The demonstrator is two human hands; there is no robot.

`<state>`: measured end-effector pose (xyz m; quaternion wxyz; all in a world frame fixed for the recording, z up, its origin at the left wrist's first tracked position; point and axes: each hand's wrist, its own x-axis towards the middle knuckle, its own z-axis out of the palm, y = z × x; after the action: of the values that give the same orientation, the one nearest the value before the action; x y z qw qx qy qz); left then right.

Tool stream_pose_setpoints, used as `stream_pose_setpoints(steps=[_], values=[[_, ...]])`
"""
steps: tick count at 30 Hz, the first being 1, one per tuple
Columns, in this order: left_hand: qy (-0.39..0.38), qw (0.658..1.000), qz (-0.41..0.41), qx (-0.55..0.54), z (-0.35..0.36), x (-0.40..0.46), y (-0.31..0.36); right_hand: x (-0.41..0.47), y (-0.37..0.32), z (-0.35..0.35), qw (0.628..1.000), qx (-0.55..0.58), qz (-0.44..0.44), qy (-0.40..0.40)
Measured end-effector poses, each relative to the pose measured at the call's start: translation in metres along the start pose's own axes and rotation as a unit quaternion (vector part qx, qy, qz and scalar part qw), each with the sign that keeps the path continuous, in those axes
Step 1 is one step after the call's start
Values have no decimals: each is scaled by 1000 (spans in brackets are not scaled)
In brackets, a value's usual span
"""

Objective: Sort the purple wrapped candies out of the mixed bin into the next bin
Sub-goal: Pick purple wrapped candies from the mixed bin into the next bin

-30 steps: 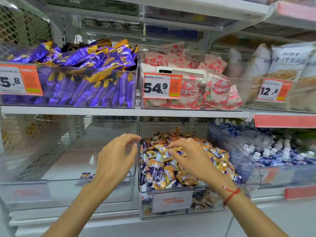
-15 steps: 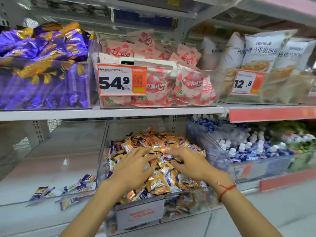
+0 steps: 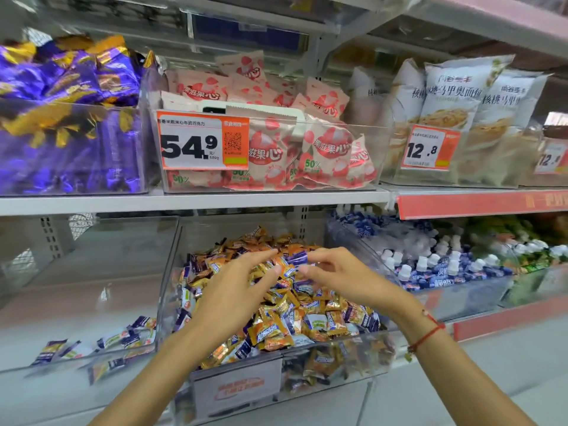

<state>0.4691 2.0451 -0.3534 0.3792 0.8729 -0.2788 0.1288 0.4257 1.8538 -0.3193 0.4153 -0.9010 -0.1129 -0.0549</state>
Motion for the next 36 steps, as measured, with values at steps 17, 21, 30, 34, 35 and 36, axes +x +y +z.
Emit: stream_pose_setpoints(steps=[17,21,30,34,35,36], values=[[58,994,-53,-72,-1,-4,-10,30,64,-2,952,-277,130,10],[73,993,-61,-74,-7,-11,-11,24,61,-10,925,-330,88,164],[66,987,-60,-130,-12,-25,-3,19,31,5,935,-341,86,-34],[86,984,-41,-151,-16,-40,6,15,31,14,914,-404,35,27],[94,982,-36,-157,-20,-43,8,15,32,14,916,-399,24,43],[102,981,-30,-161,-23,-45,9,15,33,12,921,-384,21,56]])
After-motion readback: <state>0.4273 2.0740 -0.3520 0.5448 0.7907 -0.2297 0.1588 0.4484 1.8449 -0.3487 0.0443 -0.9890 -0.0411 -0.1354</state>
